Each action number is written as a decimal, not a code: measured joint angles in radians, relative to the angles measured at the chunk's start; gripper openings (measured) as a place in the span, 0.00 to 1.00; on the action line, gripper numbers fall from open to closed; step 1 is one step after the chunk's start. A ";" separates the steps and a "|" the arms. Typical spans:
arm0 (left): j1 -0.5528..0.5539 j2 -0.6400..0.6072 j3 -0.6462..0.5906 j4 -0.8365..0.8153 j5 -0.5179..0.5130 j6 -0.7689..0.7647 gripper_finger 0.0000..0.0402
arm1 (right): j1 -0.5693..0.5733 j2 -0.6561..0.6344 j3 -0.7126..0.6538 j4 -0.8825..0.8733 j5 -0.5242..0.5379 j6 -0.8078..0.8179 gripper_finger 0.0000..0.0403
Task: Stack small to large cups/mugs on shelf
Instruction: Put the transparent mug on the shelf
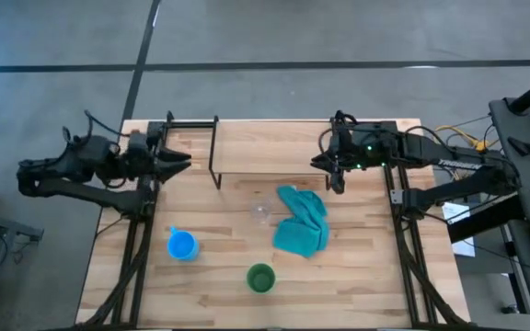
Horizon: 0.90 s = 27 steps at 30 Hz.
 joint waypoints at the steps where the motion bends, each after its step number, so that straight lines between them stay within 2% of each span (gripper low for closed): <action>1: 0.000 0.011 0.003 0.040 0.001 -0.004 0.21 | 0.000 0.004 0.018 -0.020 0.000 0.000 0.14; 4: 0.000 0.031 0.004 0.177 0.001 0.013 0.21 | 0.000 0.011 0.060 -0.051 0.000 -0.008 0.14; 7: 0.000 0.046 0.004 0.246 0.001 0.104 0.21 | 0.000 0.006 0.078 -0.056 0.000 -0.024 0.14; 11: 0.000 0.069 0.001 0.211 0.000 0.184 0.21 | 0.000 -0.014 0.078 -0.058 0.000 -0.043 0.14; 16: 0.000 0.110 -0.010 0.176 -0.028 0.135 0.21 | 0.000 -0.020 0.075 -0.065 0.000 -0.044 0.14; 27: 0.000 0.196 -0.012 0.177 -0.031 0.136 0.21 | 0.000 -0.016 0.074 -0.065 0.000 -0.061 0.14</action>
